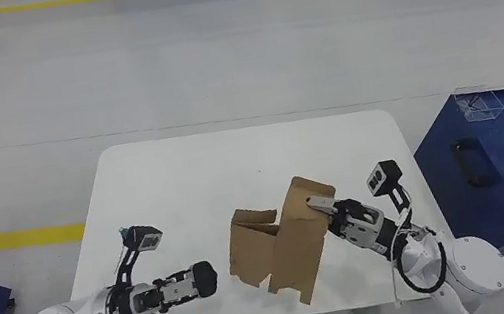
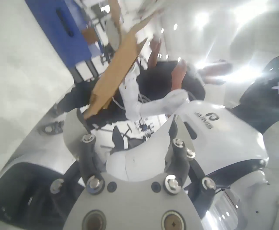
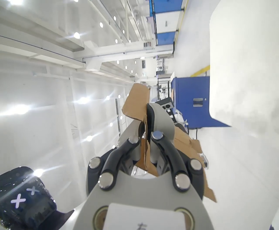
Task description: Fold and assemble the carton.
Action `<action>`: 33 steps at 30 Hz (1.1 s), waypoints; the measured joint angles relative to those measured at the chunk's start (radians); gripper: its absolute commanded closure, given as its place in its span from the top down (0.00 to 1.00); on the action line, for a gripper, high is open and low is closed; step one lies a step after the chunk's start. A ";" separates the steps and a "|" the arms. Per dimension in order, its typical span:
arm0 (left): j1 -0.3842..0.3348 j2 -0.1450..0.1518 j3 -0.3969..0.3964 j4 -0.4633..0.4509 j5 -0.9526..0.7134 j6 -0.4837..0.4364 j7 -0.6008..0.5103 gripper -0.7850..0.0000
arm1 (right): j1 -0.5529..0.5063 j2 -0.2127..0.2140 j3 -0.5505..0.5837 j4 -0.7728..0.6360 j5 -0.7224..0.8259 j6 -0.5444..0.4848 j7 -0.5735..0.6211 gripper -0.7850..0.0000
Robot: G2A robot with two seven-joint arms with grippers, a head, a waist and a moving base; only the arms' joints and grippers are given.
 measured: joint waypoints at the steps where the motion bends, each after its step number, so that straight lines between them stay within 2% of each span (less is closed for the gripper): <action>1: -0.001 -0.003 -0.008 0.008 -0.051 -0.044 0.029 1.00 | 0.000 0.000 -0.001 0.000 0.000 0.000 0.004 0.00; 3: -0.001 -0.004 -0.012 0.012 -0.135 -0.097 0.048 1.00 | 0.000 0.000 -0.002 0.000 0.002 0.001 0.010 0.00; 4: -0.001 -0.004 -0.011 0.011 -0.141 -0.089 0.043 1.00 | 0.000 0.000 -0.002 0.000 0.002 0.001 0.010 0.00; 6: -0.001 -0.004 -0.010 0.011 -0.094 -0.058 0.037 1.00 | 0.000 0.000 -0.002 0.000 0.002 0.001 0.010 0.00; 12: -0.001 -0.004 -0.010 0.010 -0.072 -0.056 0.037 1.00 | 0.000 0.000 -0.002 0.000 0.002 0.001 0.009 0.00; 15: -0.005 0.001 -0.033 -0.044 -0.005 -0.105 0.047 1.00 | -0.002 -0.001 -0.009 -0.010 0.002 -0.007 0.002 0.00; 17: 0.001 0.006 -0.073 -0.116 0.131 -0.181 0.091 1.00 | -0.007 -0.002 -0.019 -0.029 -0.028 -0.031 -0.008 0.00; 20: 0.044 0.005 -0.132 -0.282 0.522 -0.275 0.236 1.00 | -0.019 -0.005 -0.033 -0.057 -0.065 -0.067 -0.037 0.00; 21: 0.071 0.002 -0.129 -0.355 0.702 -0.286 0.290 1.00 | -0.023 -0.006 -0.035 -0.065 -0.067 -0.074 -0.048 0.00; 24: 0.124 -0.006 -0.068 -0.464 1.042 -0.291 0.385 1.00 | -0.026 -0.007 -0.036 -0.075 -0.095 -0.079 -0.066 0.00; 27: 0.136 -0.011 -0.014 -0.496 1.275 -0.264 0.448 1.00 | -0.031 -0.007 -0.053 -0.079 -0.135 -0.087 -0.063 0.00; 33: 0.126 -0.018 0.050 -0.508 1.518 -0.194 0.564 1.00 | -0.038 -0.009 -0.080 -0.076 -0.168 -0.104 -0.053 0.00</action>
